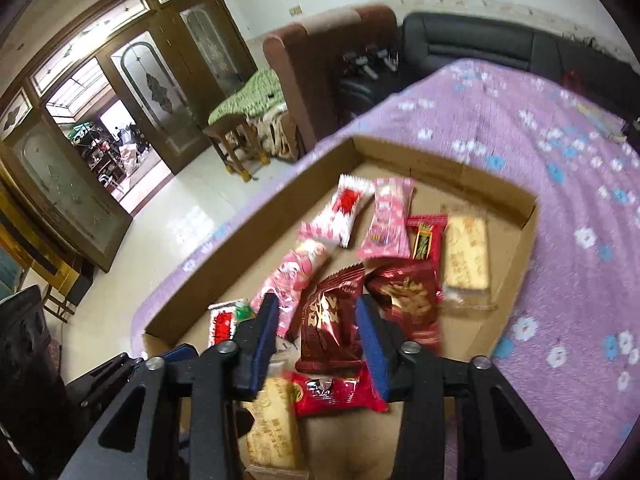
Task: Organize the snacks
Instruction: 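Lower both snacks into the cardboard box and open both tools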
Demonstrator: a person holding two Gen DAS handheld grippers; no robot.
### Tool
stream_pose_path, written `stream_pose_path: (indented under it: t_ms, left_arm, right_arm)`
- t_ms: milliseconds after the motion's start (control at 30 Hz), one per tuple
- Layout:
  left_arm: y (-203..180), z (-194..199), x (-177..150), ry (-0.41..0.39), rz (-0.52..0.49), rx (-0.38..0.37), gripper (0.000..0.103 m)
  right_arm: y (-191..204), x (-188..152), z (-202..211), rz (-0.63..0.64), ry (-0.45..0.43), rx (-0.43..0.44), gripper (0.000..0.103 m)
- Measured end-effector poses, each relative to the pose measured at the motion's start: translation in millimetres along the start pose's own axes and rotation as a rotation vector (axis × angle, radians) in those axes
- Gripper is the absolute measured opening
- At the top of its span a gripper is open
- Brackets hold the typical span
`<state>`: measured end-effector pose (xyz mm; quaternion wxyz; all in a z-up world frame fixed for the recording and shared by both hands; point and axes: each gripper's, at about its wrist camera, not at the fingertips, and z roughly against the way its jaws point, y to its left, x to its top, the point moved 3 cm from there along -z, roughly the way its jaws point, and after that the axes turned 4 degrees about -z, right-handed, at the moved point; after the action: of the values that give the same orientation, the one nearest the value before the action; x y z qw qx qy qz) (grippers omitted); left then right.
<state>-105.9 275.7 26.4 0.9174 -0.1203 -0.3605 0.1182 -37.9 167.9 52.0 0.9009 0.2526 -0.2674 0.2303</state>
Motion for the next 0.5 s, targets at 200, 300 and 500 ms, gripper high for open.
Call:
stream_pose_path:
  t_ms: [200,300,500]
  left_arm:
    - [1.7,15.8,2.3,-0.029,0.015,0.036,0.081]
    - [-6.5,27.2,3.8,-0.066,-0.029,0.112,0.082]
    - [-23.7,44.8,5.5,-0.143,-0.1,0.243,0.088]
  right_arm:
    - [-2.4,-0.9,27.6,0.0,-0.059,-0.027,0.053]
    - [-8.6,-6.0,40.0,-0.009,-0.084,-0.052,0.053]
    - [-24.7,-23.9,64.9,-0.022,-0.127,-0.106,0.059]
